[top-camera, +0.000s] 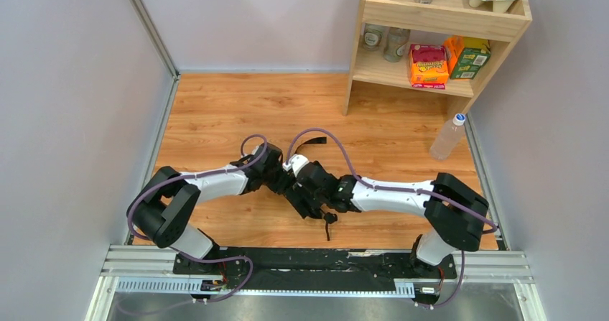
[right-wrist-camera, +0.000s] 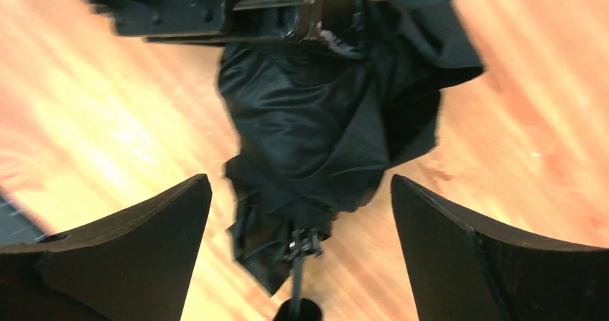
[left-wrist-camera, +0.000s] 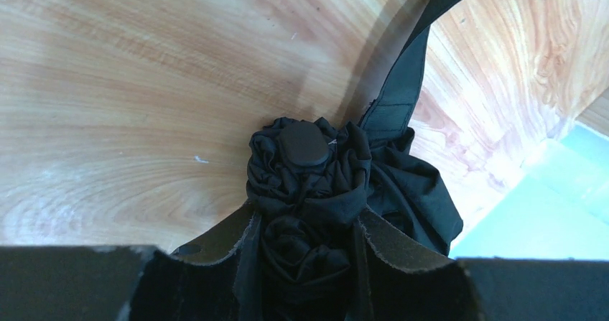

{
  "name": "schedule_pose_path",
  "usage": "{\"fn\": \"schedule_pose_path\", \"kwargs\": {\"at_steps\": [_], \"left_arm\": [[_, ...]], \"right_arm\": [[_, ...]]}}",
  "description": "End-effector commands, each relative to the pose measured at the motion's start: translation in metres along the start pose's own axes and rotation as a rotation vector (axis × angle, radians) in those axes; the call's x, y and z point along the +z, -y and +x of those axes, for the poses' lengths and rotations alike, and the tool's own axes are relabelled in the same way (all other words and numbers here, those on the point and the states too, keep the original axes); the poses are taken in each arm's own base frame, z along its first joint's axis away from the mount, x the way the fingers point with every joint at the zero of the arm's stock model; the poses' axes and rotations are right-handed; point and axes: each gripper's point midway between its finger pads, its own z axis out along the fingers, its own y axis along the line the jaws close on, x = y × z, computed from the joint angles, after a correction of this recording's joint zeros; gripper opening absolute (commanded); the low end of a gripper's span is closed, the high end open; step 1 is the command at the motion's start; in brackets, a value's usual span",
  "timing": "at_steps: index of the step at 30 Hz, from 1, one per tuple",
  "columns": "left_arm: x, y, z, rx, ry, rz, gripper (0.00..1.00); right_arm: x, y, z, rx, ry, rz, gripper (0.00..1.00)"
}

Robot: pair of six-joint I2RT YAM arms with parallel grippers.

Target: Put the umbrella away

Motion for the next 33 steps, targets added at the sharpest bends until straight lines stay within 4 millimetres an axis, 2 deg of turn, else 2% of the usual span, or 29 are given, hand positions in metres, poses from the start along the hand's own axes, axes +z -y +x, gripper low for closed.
{"fn": "schedule_pose_path", "kwargs": {"at_steps": [1, 4, 5, 10, 12, 13, 15, 17, 21, 25, 26, 27, 28, 29, 30, 33], "left_arm": [[-0.011, -0.101, 0.007, 0.022, -0.007, -0.405, 0.00], [-0.011, -0.102, 0.008, -0.002, -0.012, -0.417, 0.00], [-0.011, -0.103, 0.009, -0.005, -0.013, -0.423, 0.00], [-0.012, -0.102, 0.011, -0.035, -0.019, -0.430, 0.00], [-0.012, -0.100, 0.011, -0.034, -0.022, -0.423, 0.00], [-0.013, -0.098, 0.011, -0.029, -0.022, -0.418, 0.00], [-0.014, -0.094, 0.011, -0.017, -0.023, -0.405, 0.00], [-0.016, -0.092, 0.010, -0.008, -0.023, -0.392, 0.00], [-0.016, -0.081, 0.008, 0.028, -0.019, -0.329, 0.00], [-0.012, -0.065, 0.005, 0.083, -0.004, -0.214, 0.02], [-0.012, -0.061, 0.004, 0.099, 0.000, -0.185, 0.16], [-0.014, -0.048, 0.001, 0.131, 0.021, -0.111, 0.29], [-0.015, -0.042, -0.002, 0.151, 0.035, -0.077, 0.52], [-0.021, -0.029, -0.009, 0.206, 0.073, -0.017, 0.70], [-0.027, -0.018, -0.014, 0.234, 0.093, 0.024, 0.76], [-0.043, -0.001, -0.033, 0.304, 0.142, 0.096, 0.77]], "right_arm": [[0.002, 0.037, -0.027, -0.173, 0.082, 0.338, 1.00], [0.009, 0.017, -0.041, -0.236, 0.131, 0.338, 1.00], [0.013, 0.016, -0.043, -0.246, 0.134, 0.354, 1.00], [0.037, 0.009, -0.038, -0.300, 0.102, 0.335, 1.00], [0.044, 0.012, -0.031, -0.310, 0.074, 0.354, 0.94], [0.047, 0.016, -0.024, -0.317, 0.052, 0.370, 0.88], [0.050, 0.024, -0.009, -0.318, 0.012, 0.396, 0.65], [0.051, 0.029, 0.006, -0.271, -0.015, 0.386, 0.38], [0.056, 0.034, 0.040, -0.186, -0.097, 0.304, 0.00], [0.060, 0.030, 0.076, -0.101, -0.196, 0.175, 0.00], [0.061, 0.028, 0.083, -0.086, -0.215, 0.144, 0.00], [0.062, 0.027, 0.089, -0.062, -0.232, 0.114, 0.00], [0.063, 0.024, 0.096, -0.038, -0.249, 0.074, 0.00], [0.065, 0.020, 0.098, -0.012, -0.247, 0.036, 0.00], [0.066, 0.020, 0.102, 0.020, -0.250, 0.006, 0.00], [0.067, 0.016, 0.108, 0.126, -0.266, -0.112, 0.00]]}}
